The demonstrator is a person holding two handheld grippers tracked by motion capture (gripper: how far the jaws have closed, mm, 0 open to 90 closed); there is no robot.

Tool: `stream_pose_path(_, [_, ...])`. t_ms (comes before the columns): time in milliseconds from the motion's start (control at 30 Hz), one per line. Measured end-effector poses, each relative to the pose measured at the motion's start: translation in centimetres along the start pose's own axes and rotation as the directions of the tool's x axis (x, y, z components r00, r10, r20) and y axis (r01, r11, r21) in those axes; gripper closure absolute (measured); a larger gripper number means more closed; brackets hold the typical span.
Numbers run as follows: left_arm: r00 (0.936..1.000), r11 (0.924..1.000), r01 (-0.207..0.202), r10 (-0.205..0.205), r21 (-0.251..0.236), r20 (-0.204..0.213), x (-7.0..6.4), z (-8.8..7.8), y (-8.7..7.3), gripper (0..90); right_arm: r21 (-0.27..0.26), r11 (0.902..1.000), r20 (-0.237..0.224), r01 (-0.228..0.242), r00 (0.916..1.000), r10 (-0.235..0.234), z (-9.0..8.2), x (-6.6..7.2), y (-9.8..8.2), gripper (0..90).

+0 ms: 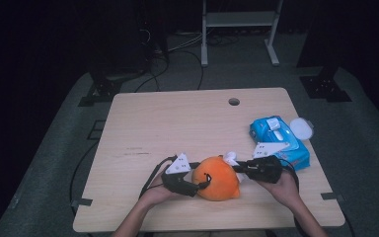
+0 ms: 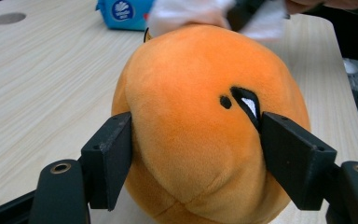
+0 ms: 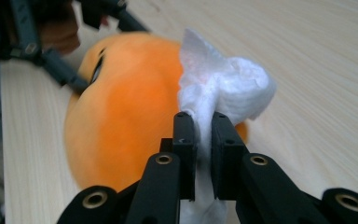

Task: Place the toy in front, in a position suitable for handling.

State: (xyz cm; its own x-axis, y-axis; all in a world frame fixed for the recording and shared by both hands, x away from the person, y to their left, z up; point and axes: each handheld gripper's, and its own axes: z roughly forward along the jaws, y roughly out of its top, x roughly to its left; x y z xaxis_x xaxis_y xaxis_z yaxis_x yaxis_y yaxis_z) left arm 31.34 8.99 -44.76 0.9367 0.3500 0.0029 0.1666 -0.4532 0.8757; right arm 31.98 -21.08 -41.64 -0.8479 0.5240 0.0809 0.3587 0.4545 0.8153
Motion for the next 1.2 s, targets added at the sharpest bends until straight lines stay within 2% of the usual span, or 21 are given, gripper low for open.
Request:
stream_pose_path(100, [0.9997,0.9997,-0.022,0.022,0.006,0.011,-0.2,0.0,0.1,26.4,-0.023,0.9997,-0.020,-0.005,0.9998,0.004,0.3,-0.1,0.6,81.1])
stream_pose_path(167, [0.9993,0.9998,-0.006,0.005,0.019,0.036,0.1,-0.2,0.2,21.3,-0.015,0.9998,-0.034,0.010,0.9994,-0.011,0.8,0.1,0.6,81.1])
stream_pose_path(233, [0.9966,0.9991,0.037,-0.038,0.020,0.073,0.4,-0.6,0.3,14.5,-0.004,0.9993,-0.052,0.037,0.9980,-0.037,1.0,0.7,0.5,80.9])
stream_pose_path(267, [0.9922,0.9965,0.082,-0.083,0.014,0.093,0.7,-0.7,0.4,10.8,0.002,0.9984,-0.060,0.056,0.9966,-0.056,1.0,1.1,0.4,81.0])
stream_pose_path(333, [0.9716,0.9780,0.208,-0.209,0.020,0.112,1.3,-0.7,0.5,3.4,0.003,0.9952,-0.094,0.098,0.9908,-0.097,0.7,2.2,0.2,81.1])
stream_pose_path(367, [0.9677,0.9742,0.225,-0.226,0.023,0.112,1.4,-0.6,0.5,2.1,0.000,0.9935,-0.115,0.114,0.9869,-0.113,0.6,2.7,0.2,81.1])
stream_pose_path(433, [0.9611,0.9689,0.244,-0.247,0.042,0.123,1.1,0.0,0.4,1.8,0.008,0.9895,-0.109,0.145,0.9837,-0.143,0.5,3.3,0.4,81.0])
stream_pose_path(467, [0.9624,0.9717,0.230,-0.235,0.053,0.136,0.8,0.3,0.4,5.9,0.007,0.9894,-0.110,0.145,0.9835,-0.143,0.5,3.4,0.5,81.0])
stream_pose_path(533, [0.9805,0.9833,0.176,-0.179,0.047,0.081,0.2,0.3,0.8,18.4,0.008,0.9920,-0.105,0.126,0.9867,-0.124,0.6,2.9,0.6,81.1])
stream_pose_path(600, [0.9907,0.9911,0.133,-0.133,0.000,0.031,-0.2,-0.1,1.4,29.5,-0.013,0.9963,-0.097,0.085,0.9916,-0.086,0.2,2.3,0.8,81.2])
stream_pose_path(667, [0.9981,0.9971,0.054,-0.055,-0.054,-0.025,-0.7,-0.2,2.0,32.9,-0.045,0.9963,-0.068,0.073,0.9947,-0.076,-0.4,2.1,1.3,81.5])
stream_pose_path(700, [0.9985,0.9979,-0.004,0.000,-0.065,-0.054,-1.0,-0.1,2.2,32.9,-0.065,0.9953,-0.052,0.072,0.9958,-0.076,-0.6,2.0,1.6,81.5])
stream_pose_path(733, [0.9953,0.9944,-0.063,0.057,-0.085,-0.079,-1.3,0.1,2.3,32.9,-0.086,0.9941,-0.043,0.066,0.9966,-0.070,-0.8,1.9,1.9,81.5])
stream_pose_path(800, [0.9862,0.9855,-0.141,0.131,-0.095,-0.101,-1.8,0.4,2.1,32.6,-0.097,0.9931,-0.024,0.065,0.9974,-0.068,-0.8,1.7,2.3,81.4])
stream_pose_path(867, [0.9897,0.9893,-0.125,0.119,-0.076,-0.081,-1.6,0.4,1.8,29.8,-0.078,0.9953,-0.031,0.056,0.9978,-0.059,-0.2,1.2,1.9,81.4])
stream_pose_path(933, [0.9992,0.9976,-0.040,0.039,-0.057,-0.009,-0.8,0.1,1.6,24.1,-0.058,0.9972,-0.033,0.048,0.9982,-0.050,0.2,0.8,1.2,81.4])
stream_pose_path(967, [0.9999,0.9990,0.001,0.000,-0.044,0.015,-0.4,-0.2,1.5,20.7,-0.042,0.9977,-0.024,0.053,0.9982,-0.055,0.2,0.7,1.0,81.4])
stream_pose_path(1033, [0.9982,0.9976,0.053,-0.052,-0.045,0.028,0.1,-0.7,1.5,17.1,-0.034,0.9983,-0.023,0.047,0.9986,-0.048,0.0,0.7,0.6,81.4])
stream_pose_path(1067, [0.9970,0.9968,0.076,-0.075,-0.028,0.018,0.2,-0.7,1.6,12.8,-0.033,0.9984,-0.027,0.047,0.9985,-0.048,-0.1,0.9,0.5,81.5])
stream_pose_path(1133, [0.9954,0.9952,0.096,-0.096,-0.019,0.011,0.3,-0.3,1.7,7.4,-0.034,0.9974,-0.036,0.064,0.9972,-0.065,0.1,1.7,0.6,81.5])
stream_pose_path(1200, [0.9936,0.9941,0.107,-0.108,0.019,0.034,0.1,0.5,1.6,5.6,-0.042,0.9952,-0.071,0.088,0.9934,-0.091,0.4,2.7,1.0,81.4])
